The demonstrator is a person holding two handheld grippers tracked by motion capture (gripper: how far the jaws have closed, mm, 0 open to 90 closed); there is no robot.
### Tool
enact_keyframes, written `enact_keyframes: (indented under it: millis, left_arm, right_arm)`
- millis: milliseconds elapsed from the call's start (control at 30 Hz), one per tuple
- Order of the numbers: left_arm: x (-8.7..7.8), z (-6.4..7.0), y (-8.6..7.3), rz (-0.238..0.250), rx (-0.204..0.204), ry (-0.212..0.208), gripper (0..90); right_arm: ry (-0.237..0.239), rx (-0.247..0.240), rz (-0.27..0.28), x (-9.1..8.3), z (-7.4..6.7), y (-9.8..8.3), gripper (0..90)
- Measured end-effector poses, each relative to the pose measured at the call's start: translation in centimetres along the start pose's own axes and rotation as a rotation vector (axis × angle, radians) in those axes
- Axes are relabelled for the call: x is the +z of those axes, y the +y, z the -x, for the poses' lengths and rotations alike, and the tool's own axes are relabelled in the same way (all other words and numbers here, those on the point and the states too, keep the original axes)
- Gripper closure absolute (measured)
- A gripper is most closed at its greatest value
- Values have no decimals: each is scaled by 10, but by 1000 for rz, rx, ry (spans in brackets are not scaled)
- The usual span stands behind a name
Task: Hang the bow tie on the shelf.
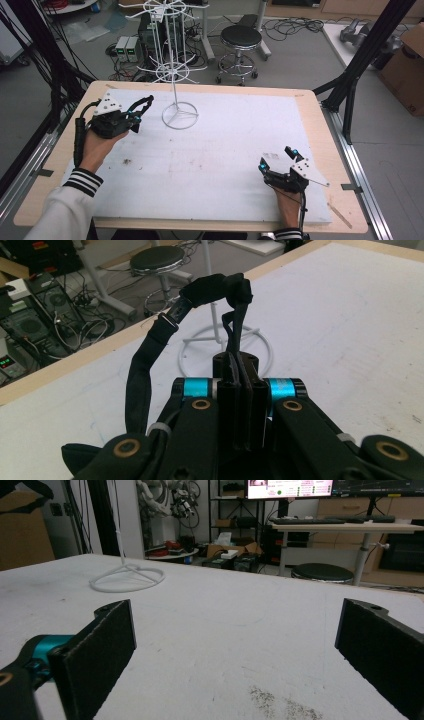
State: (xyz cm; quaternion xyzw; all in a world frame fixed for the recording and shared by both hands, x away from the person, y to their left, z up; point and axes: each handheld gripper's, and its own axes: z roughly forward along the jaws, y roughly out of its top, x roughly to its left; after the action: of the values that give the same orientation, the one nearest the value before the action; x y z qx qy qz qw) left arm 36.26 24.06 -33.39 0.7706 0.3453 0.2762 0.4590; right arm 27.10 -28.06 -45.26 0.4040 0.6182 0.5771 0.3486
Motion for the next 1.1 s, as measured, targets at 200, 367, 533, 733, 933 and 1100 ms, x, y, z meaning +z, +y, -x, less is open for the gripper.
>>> enact_keyframes:
  millis: [200, 367, 533, 733, 933, 1100]
  left_arm:
    - [-7, -6, 2, 35, -33, 5, 872]
    - [-13, -12, 6, 55, -47, 28, 872]
    - [-17, -16, 13, 76, -50, 40, 872]
    - [-21, -16, 25, 116, -47, 49, 872]
    - [-22, -15, 35, 130, -41, 51, 872]
    - [-19, -13, 44, 136, -29, 42, 872]
  right_arm:
    - [1, -7, 3, 0, 0, 0, 18]
    - [1, -8, 3, 0, 0, 0, 19]
    - [1, -7, 3, 0, 0, 0, 18]
    - [1, -8, 3, 0, 0, 0, 18]
    - [1, -7, 3, 0, 0, 0, 18]
    - [0, -5, 2, 0, 0, 0, 18]
